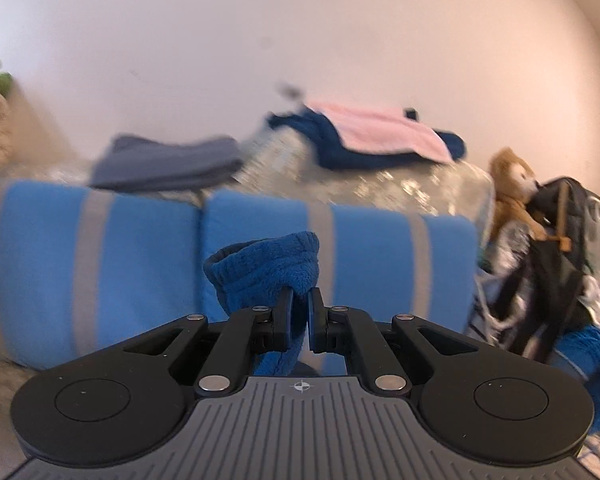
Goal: Fold clothes
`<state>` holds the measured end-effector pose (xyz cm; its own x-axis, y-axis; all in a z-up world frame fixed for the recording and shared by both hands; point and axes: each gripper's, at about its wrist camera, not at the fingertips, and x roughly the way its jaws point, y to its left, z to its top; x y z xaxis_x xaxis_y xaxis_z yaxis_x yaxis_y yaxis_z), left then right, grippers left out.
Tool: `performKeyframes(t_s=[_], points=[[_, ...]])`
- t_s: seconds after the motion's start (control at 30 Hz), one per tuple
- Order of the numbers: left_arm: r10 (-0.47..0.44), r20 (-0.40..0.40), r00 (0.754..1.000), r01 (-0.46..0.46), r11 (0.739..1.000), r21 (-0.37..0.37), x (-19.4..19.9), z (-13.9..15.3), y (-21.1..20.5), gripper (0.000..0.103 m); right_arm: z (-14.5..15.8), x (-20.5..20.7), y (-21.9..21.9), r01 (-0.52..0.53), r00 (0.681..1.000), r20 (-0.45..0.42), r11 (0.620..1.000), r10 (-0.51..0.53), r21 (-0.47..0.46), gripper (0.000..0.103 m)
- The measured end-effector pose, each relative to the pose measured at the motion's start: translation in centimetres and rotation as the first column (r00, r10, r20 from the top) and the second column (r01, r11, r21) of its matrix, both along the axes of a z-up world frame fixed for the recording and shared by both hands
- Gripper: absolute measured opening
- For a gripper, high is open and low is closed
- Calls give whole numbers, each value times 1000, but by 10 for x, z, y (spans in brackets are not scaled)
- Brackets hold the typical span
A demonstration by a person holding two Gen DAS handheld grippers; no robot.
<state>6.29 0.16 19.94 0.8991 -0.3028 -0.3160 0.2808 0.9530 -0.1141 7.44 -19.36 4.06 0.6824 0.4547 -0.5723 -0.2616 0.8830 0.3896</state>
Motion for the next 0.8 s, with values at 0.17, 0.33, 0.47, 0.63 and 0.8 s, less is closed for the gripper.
performKeyframes(t_s=[0.17,0.33,0.47,0.63,0.8], points=[[-96,-99,990,100,995,31,4,-35,-40,43,-1,-1,-1,0,1000,-11,1000,0,1,103],[-132,-107,985,132,991,-5,3,-46,-35,78,-3,2,-5,19,999,-28,1000,-19,24,103],[-86,-104,991,95,992,89,1,-52,-26,78,-4,2,-5,20,999,-36,999,-19,27,103],[72,-149,986,-40,977,211,2,-72,-13,85,-4,1,-3,15,999,-30,1000,-15,14,103],[145,-225,964,-90,967,239,7,-100,7,91,-5,2,-6,40,998,-45,999,-39,17,103]])
